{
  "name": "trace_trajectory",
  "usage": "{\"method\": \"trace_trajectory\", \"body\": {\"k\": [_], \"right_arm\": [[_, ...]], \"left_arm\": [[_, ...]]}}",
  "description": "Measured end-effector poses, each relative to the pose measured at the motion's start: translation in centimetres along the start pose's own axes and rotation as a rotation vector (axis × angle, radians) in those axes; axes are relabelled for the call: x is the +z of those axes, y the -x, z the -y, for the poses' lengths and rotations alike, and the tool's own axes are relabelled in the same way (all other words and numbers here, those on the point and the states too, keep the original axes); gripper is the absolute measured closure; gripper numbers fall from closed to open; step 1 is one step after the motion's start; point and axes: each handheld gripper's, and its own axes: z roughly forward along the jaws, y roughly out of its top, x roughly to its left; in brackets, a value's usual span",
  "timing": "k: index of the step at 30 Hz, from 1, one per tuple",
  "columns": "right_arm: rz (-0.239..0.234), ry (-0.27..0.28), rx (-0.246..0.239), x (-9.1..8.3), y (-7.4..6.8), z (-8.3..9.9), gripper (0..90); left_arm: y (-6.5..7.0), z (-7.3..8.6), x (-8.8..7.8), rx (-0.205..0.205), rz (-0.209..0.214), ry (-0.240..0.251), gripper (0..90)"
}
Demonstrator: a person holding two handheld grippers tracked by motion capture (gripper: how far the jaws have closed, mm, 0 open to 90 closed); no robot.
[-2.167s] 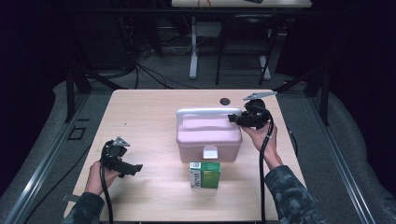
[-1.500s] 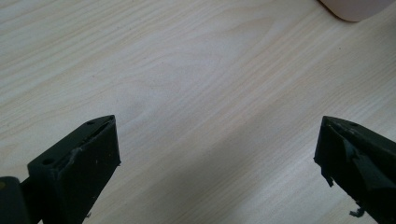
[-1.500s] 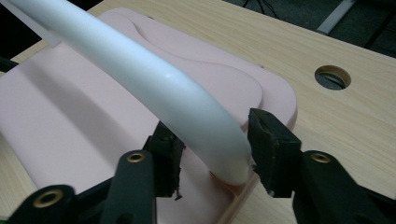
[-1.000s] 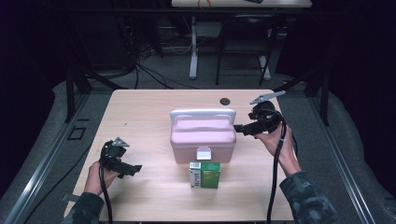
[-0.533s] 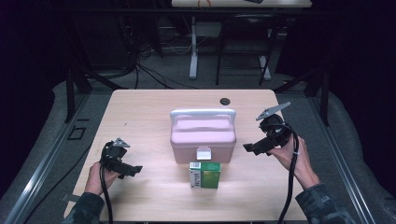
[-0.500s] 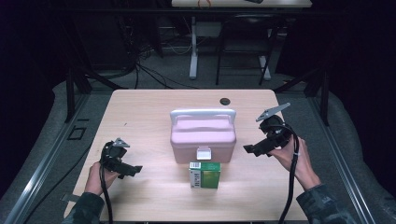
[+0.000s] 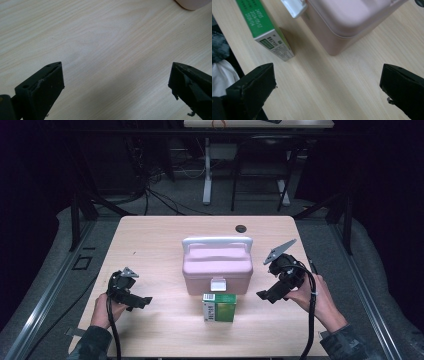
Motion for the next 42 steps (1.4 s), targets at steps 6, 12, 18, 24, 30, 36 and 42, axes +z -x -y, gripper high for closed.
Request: {"method": "trace_trajectory", "body": {"k": [6,12,18,24,30,36,42], "right_arm": [[-0.022,-0.035,-0.068,0.0,-1.7,-1.3,0.5],[-0.06,-0.081,-0.128,1.0,-3.3,-2.7,0.6],[-0.077,-0.109,-0.181,1.6,-4.3,-3.9,0.4],[-0.108,-0.146,-0.252,2.5,-5.7,-5.6,0.3],[-0.126,-0.208,-0.318,4.0,-7.2,-7.1,0.0],[-0.158,-0.277,-0.386,6.2,-8.5,-8.6,8.4],[-0.17,-0.315,-0.408,7.8,-8.7,-9.5,21.1]], "left_arm": [[0.0,0.1,0.1,0.003,-0.001,-0.001,0.1],[-0.1,0.1,0.1,0.006,0.001,-0.004,0.1],[-0.1,0.0,0.1,0.009,0.01,-0.012,0.1],[-0.1,0.0,0.2,0.011,0.013,-0.013,0.1],[0.0,0.0,0.2,0.014,0.014,-0.017,0.1],[-0.2,0.1,0.2,0.013,0.018,-0.02,0.1],[-0.2,0.1,0.1,0.015,0.016,-0.015,0.1]]}}
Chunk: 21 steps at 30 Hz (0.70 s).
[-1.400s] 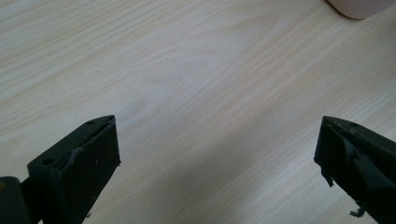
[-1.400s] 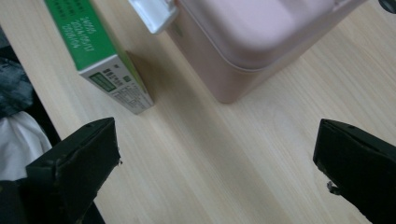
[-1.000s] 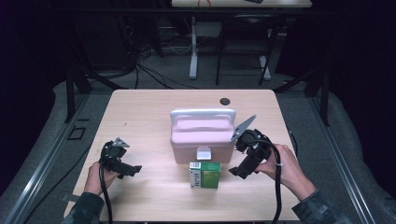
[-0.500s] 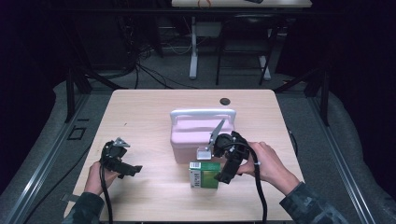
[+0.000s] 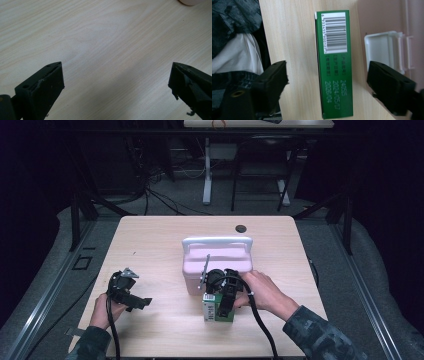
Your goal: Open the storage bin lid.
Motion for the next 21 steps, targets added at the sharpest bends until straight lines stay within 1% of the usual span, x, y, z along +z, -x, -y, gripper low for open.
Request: {"method": "trace_trajectory", "body": {"k": [3,4,6,10,11,16,21], "right_arm": [[-0.013,-0.021,-0.014,0.4,0.1,-0.6,31.8],[-0.008,-0.03,-0.02,0.5,0.1,-0.7,34.0],[-0.014,-0.042,-0.024,0.7,0.1,-0.9,40.1],[-0.013,-0.066,-0.029,1.1,0.4,-1.2,49.9],[-0.015,-0.072,-0.033,1.2,0.4,-1.3,51.2],[-0.017,-0.092,-0.038,1.7,0.5,-1.4,59.5],[-0.007,-0.105,-0.049,1.7,0.2,-1.5,62.5]], "left_arm": [[0.0,0.0,0.1,0.001,0.001,-0.005,0.1],[0.0,0.0,0.1,0.001,0.0,-0.005,0.1],[0.0,0.0,0.1,0.002,0.001,-0.006,0.1],[0.0,0.0,0.1,0.002,0.002,-0.008,0.1],[0.0,0.0,0.1,0.003,0.008,-0.012,0.1],[0.0,0.0,0.2,0.006,0.008,-0.017,0.1],[0.0,0.0,0.3,0.009,0.01,-0.021,0.1]]}}
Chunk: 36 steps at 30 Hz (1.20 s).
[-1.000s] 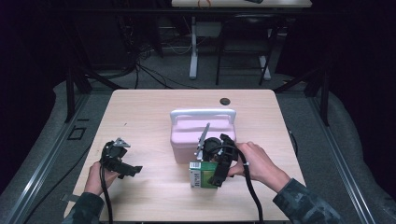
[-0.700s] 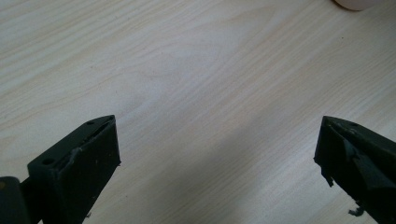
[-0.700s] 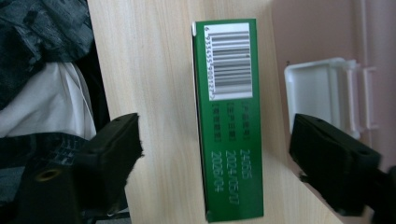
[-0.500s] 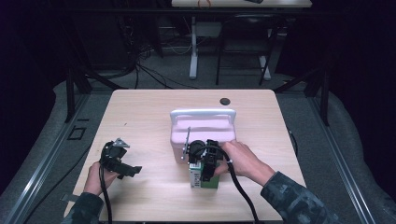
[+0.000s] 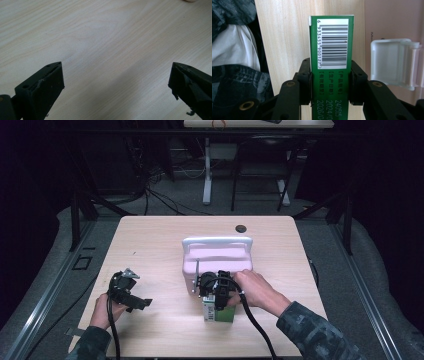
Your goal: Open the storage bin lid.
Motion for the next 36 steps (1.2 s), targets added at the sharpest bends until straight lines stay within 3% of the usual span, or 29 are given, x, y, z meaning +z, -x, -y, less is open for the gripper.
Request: {"method": "trace_trajectory", "body": {"k": [18,36], "right_arm": [[0.008,0.003,0.001,-1.0,-0.6,1.0,63.1],[0.027,0.002,0.078,-2.4,-0.1,5.1,63.1]], "left_arm": [[0.1,0.0,0.1,-0.001,0.001,-0.005,0.1],[0.1,0.0,0.1,-0.001,0.0,-0.006,0.1]]}}
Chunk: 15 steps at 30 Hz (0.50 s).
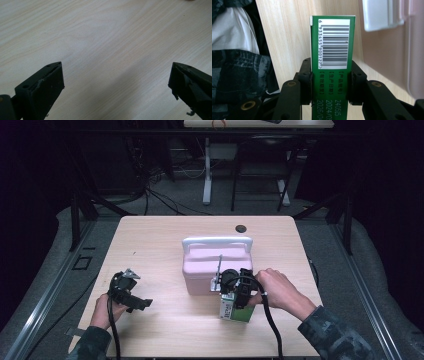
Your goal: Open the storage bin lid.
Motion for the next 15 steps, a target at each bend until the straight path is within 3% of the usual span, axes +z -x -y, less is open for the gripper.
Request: {"method": "trace_trajectory", "body": {"k": [9,15], "right_arm": [[0.008,-0.009,0.045,-0.3,0.5,2.2,63.1],[0.017,-0.011,0.107,-0.7,1.1,4.9,63.1]], "left_arm": [[0.0,0.0,0.0,0.0,-0.001,-0.001,0.1],[0.0,0.0,0.1,0.0,-0.002,-0.004,0.1]]}}
